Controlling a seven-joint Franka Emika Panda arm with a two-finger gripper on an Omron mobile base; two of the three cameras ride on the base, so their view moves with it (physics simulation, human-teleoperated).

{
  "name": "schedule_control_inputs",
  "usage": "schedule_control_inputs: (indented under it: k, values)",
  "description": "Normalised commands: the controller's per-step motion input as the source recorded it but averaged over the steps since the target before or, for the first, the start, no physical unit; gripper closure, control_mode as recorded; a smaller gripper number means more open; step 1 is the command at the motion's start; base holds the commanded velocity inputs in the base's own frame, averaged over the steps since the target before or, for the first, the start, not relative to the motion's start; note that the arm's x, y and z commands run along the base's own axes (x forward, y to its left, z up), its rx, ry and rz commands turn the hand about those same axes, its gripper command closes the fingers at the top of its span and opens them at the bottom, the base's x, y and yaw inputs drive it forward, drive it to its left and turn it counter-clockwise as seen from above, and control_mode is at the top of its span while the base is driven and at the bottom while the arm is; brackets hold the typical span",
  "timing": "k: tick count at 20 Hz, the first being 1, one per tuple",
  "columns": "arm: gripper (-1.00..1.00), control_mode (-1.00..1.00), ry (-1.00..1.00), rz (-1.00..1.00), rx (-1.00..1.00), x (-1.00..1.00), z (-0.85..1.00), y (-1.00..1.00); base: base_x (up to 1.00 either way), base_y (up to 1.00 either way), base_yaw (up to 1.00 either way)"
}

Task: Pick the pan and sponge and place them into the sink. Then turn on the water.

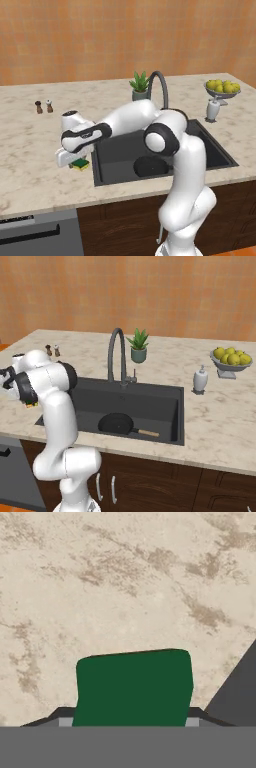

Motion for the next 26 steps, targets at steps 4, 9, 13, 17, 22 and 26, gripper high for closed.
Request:
schedule_control_inputs:
  k: [4,9,13,17,22,26]
  values:
    - [1.0,-1.0,0.15,-0.21,0.0,0.47,0.04,-1.0,0.0,0.0,0.0]
    - [1.0,-1.0,0.07,-0.24,-0.01,0.46,-0.06,-1.0,0.0,0.0,0.0]
    - [1.0,-1.0,0.0,-0.16,-0.16,0.33,-0.44,-0.98,0.0,0.0,0.0]
    - [1.0,-1.0,-0.04,-0.13,-0.14,0.27,-0.93,-0.81,0.0,0.0,0.0]
    - [1.0,-1.0,0.0,-0.12,-0.03,0.36,-0.64,-0.82,0.0,0.0,0.0]
    - [1.0,-1.0,-0.03,-0.05,0.0,0.33,-0.65,-0.17,0.0,0.0,0.0]
